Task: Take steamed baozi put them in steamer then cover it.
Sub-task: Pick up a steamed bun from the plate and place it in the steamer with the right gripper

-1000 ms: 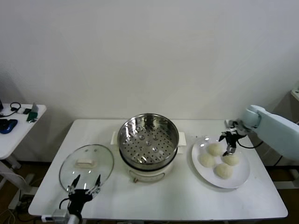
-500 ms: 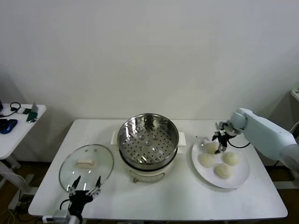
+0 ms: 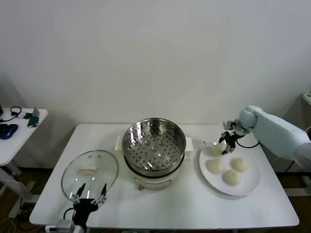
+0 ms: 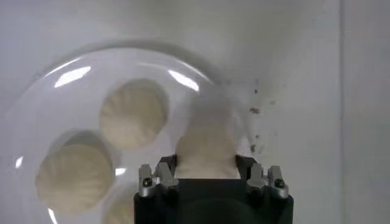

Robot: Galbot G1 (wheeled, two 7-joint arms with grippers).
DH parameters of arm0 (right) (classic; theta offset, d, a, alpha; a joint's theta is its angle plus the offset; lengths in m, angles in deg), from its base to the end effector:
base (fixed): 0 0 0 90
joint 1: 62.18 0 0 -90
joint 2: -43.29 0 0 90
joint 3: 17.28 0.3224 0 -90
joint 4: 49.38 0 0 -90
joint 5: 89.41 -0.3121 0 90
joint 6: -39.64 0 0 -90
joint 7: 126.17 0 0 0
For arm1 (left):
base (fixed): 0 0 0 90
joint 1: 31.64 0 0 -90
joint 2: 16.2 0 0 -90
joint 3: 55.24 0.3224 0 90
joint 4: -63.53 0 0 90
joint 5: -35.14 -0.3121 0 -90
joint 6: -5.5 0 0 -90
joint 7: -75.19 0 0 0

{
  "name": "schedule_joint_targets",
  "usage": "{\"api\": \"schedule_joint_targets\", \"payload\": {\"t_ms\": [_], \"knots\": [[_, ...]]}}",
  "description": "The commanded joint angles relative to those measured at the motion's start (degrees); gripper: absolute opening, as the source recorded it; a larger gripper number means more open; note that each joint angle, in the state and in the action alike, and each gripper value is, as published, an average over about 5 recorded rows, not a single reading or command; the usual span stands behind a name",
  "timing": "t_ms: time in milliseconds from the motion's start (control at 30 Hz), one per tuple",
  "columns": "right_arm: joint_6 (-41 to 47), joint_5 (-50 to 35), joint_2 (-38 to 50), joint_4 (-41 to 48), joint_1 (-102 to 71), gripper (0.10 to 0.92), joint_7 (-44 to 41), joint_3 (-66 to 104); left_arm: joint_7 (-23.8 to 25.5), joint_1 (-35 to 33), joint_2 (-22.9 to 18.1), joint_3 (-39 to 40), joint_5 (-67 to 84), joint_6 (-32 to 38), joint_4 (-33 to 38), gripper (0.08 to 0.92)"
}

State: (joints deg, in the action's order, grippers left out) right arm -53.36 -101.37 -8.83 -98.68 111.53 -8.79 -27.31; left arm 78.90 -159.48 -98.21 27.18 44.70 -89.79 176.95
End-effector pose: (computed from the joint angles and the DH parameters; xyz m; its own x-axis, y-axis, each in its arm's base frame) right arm 0.5503 -0.1390 -0.1021 -0.2079 -0.1698 0.9633 -0.9540 -0.1822 -0.2380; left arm 0.1069 0.0650 -0.3251 -0.9462 -0.0009 0.3237 0.0017 1.0000 0.0078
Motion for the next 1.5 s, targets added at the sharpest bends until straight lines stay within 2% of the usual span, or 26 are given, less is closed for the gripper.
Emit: {"api": "schedule_joint_targets", "payload": {"t_ms": [33, 267, 400, 533, 700, 800, 1067, 1367, 1500], "knots": [[-12.78, -9.14, -5.07, -12.37, 29.21, 0.66, -2.4, -15.69, -0.04, -0.15, 0.17, 0.02, 0.0, 0.07, 0.21, 0.823], [-21.98, -8.09, -15.64, -27.43, 36.42, 0.661, 0.11, -17.21, -0.04, -0.23, 0.27, 0.24, 0.11, 0.28, 0.79, 0.823], [-24.09, -2.02, -21.02, -29.6, 30.98, 0.662, 2.7, -16.87, -0.04, 0.06, 0.25, 0.18, 0.14, 0.18, 1.43, 0.823], [-26.97, 6.46, -24.3, -24.78, 24.2, 0.662, 4.26, -16.62, -0.05, 0.2, 0.34, -0.1, 0.15, 0.14, 2.08, 0.823], [-31.2, 18.35, -27.44, -12.79, 15.23, 0.66, 6.45, -13.75, -0.03, 0.09, 0.36, -0.17, 0.13, 0.19, 2.86, 0.823], [-32.88, 21.8, -29.44, -5.68, 10.86, 0.659, 7.13, -12.05, -0.03, -0.01, 0.26, -0.04, 0.08, 0.25, 2.97, 0.823], [-35.59, 24.48, -33.01, 5.23, 3.72, 0.657, 7.71, -8.97, -0.02, -0.01, 0.28, 0.14, 0.07, 0.4, 2.58, 0.823], [-36.61, 21.95, -33.77, 6.37, 2.23, 0.661, 7.24, -9.42, -0.08, 0.08, 0.34, 0.11, 0.23, 0.94, 1.43, 0.823], [-37.16, 21.22, -33.38, 6.87, 3.17, 0.705, 9.16, -8.27, -0.12, 0.2, 0.34, 0.16, 0.2, 1.25, 1.01, 0.823]]}}
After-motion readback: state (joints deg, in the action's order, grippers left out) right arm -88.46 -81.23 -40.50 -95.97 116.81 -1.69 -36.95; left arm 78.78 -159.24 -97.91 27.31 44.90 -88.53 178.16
